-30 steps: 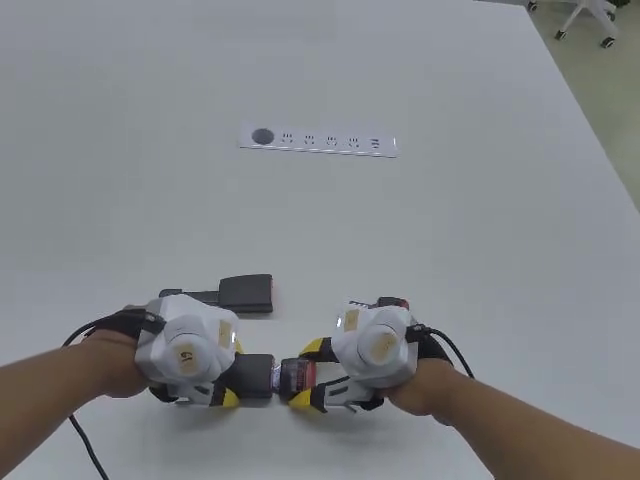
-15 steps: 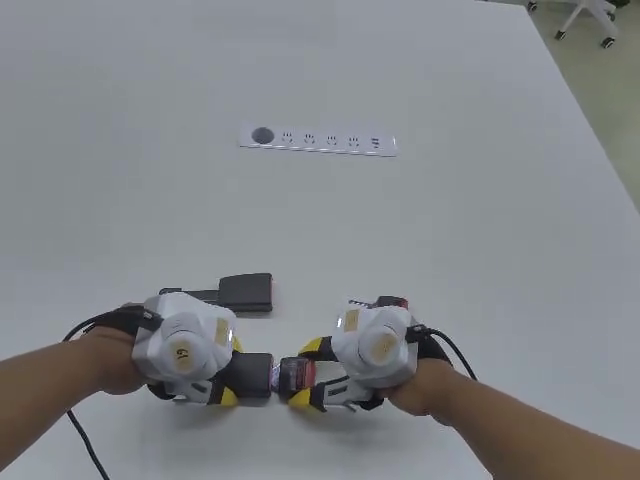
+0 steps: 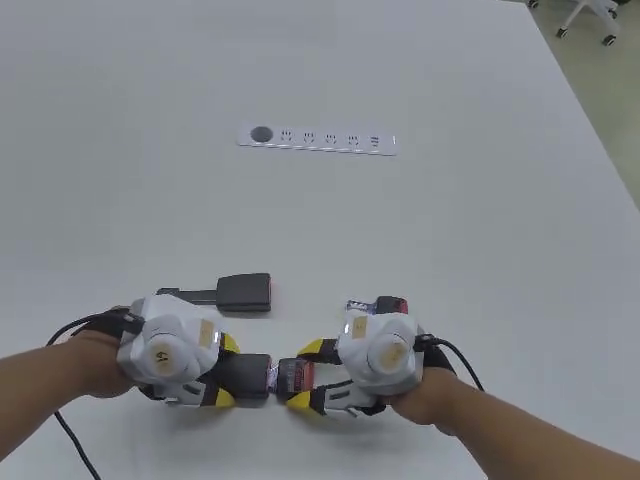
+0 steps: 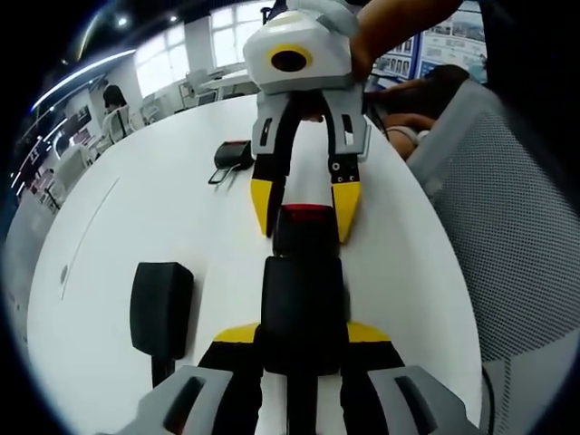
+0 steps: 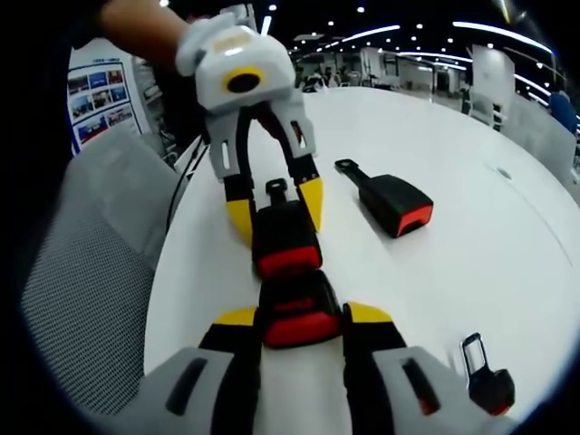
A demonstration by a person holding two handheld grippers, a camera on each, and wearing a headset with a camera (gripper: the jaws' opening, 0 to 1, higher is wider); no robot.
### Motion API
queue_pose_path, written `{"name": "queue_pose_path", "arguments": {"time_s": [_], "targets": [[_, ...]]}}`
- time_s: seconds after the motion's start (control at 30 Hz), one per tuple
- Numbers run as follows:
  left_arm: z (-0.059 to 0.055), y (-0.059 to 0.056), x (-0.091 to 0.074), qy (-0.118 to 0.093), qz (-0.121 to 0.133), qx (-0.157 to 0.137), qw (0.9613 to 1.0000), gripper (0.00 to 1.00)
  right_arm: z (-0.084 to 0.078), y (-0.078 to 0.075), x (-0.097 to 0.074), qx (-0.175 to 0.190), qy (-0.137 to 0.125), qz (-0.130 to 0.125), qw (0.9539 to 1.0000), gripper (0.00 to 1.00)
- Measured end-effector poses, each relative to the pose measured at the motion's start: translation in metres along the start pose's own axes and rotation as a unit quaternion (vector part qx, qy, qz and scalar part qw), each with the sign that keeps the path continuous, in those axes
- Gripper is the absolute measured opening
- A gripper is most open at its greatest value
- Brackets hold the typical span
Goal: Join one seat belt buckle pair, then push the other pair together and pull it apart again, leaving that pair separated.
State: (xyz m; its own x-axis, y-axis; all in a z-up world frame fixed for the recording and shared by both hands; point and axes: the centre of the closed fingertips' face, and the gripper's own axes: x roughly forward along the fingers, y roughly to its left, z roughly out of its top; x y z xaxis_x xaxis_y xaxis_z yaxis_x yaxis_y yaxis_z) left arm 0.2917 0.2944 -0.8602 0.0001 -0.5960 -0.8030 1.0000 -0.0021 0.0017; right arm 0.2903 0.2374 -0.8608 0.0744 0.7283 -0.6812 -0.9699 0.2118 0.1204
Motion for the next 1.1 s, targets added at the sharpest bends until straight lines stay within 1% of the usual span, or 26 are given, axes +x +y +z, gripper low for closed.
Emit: {"name": "queue_pose_path", "arguments": {"time_s": [0.1,0.27,0.33,0.37,0.4,0.43,0.6,0.63,0.73,0.87,0.93,0.97,1.1], "targets": [[-0.0001,0.0003,-0.0004,-0.008,0.001,-0.001,1.0000,0.33,0.0001,0.0012,-0.0010,-0.006,-0.006,-0.006,1.0000,0.34],[0.0000,-0.0003,-0.0015,-0.026,0.004,-0.003,0.9997,0.33,0.0002,0.0017,-0.0016,-0.001,-0.021,-0.011,0.9997,0.34],[0.0000,-0.0001,-0.0019,-0.034,0.007,-0.009,0.9993,0.33,0.0010,0.0019,-0.0019,0.014,-0.034,-0.010,0.9993,0.34],[-0.0003,-0.0006,-0.0022,-0.042,0.010,-0.011,0.9990,0.33,-0.0006,0.0013,-0.0019,0.005,-0.039,-0.016,0.9991,0.34],[-0.0009,-0.0006,-0.0022,-0.045,0.010,-0.011,0.9989,0.33,0.0008,0.0020,-0.0016,-0.003,-0.043,-0.021,0.9989,0.34],[-0.0007,-0.0007,-0.0019,-0.046,0.009,-0.010,0.9988,0.33,0.0000,0.0029,-0.0016,0.004,-0.041,-0.019,0.9990,0.34],[-0.0002,-0.0018,-0.0012,-0.051,0.001,-0.002,0.9987,0.33,0.0006,0.0039,-0.0021,0.004,-0.050,-0.017,0.9986,0.34],[-0.0004,-0.0018,-0.0013,-0.053,-0.001,-0.003,0.9986,0.33,0.0003,0.0037,-0.0025,0.013,-0.053,-0.012,0.9984,0.34],[-0.0006,-0.0019,-0.0011,-0.058,0.001,-0.008,0.9983,0.33,-0.0003,0.0031,-0.0026,0.022,-0.061,-0.007,0.9979,0.34],[-0.0008,-0.0025,-0.0014,-0.068,0.004,-0.011,0.9976,0.33,-0.0010,0.0043,-0.0027,0.021,-0.067,-0.007,0.9975,0.33],[-0.0004,-0.0027,-0.0015,-0.070,0.003,-0.010,0.9975,0.33,-0.0005,0.0041,-0.0030,0.025,-0.070,-0.006,0.9972,0.33],[-0.0003,-0.0028,-0.0016,-0.072,0.002,-0.009,0.9974,0.33,-0.0004,0.0044,-0.0030,0.019,-0.070,-0.008,0.9974,0.33],[-0.0005,-0.0028,-0.0017,-0.075,0.001,-0.010,0.9971,0.33,-0.0006,0.0044,-0.0028,0.017,-0.072,-0.010,0.9972,0.33]]}}
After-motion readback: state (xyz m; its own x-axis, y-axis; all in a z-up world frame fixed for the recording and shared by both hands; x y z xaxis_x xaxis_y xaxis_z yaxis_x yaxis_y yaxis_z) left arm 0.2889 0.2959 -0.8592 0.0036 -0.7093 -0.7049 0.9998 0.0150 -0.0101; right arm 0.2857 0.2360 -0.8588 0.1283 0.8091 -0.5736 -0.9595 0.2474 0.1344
